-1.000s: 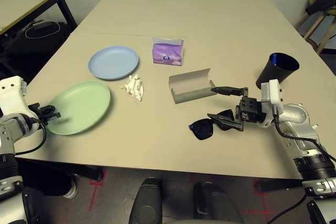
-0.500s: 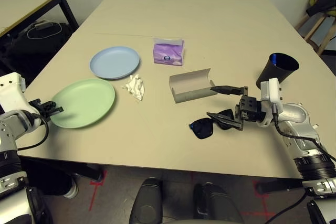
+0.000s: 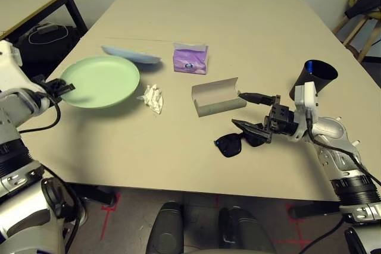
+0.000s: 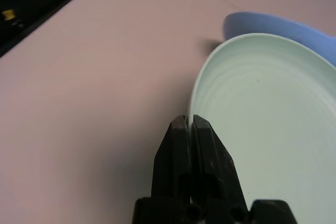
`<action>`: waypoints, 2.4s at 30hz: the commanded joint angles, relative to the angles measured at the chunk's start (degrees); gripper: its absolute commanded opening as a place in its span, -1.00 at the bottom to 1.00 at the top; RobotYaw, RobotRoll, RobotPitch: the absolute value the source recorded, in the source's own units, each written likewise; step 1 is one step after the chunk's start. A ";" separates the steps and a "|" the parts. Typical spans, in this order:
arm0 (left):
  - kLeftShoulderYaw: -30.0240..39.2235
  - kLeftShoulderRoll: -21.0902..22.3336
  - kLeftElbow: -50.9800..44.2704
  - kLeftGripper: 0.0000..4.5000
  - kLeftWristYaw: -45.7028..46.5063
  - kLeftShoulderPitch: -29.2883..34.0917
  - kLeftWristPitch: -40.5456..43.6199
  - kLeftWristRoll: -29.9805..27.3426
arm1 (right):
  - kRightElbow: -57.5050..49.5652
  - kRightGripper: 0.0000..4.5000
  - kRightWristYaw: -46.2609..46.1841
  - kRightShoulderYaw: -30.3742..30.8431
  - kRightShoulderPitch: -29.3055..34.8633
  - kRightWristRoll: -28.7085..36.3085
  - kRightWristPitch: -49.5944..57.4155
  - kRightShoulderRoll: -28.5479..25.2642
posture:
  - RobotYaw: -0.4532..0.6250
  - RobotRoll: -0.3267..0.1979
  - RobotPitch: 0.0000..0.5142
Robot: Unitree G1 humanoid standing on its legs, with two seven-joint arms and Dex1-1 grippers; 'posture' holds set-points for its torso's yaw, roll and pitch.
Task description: Organize and tidy the items on the table.
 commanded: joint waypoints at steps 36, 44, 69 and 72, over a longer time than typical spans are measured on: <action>3.10 1.76 -7.12 -0.99 -2.43 4.58 8.34 -0.89 | 2.68 1.00 1.45 -1.01 -0.94 -0.38 -1.52 0.73 | 0.37 0.25 -0.75; -1.85 -4.21 7.61 -0.99 2.25 -4.57 -5.33 3.21 | 2.09 1.00 -0.51 -1.69 -0.15 -0.82 -1.54 1.00 | 0.33 0.25 -0.74; -9.20 -9.88 51.30 -0.99 12.29 -23.38 -46.82 9.69 | -7.76 1.00 -16.70 -1.62 -0.29 -1.13 11.05 4.13 | 0.28 0.25 -0.70; -9.30 -10.23 53.86 -0.99 12.39 -24.23 -49.62 9.57 | -8.20 1.00 -16.76 -1.80 -0.20 -1.06 11.36 3.94 | 0.26 0.25 -0.70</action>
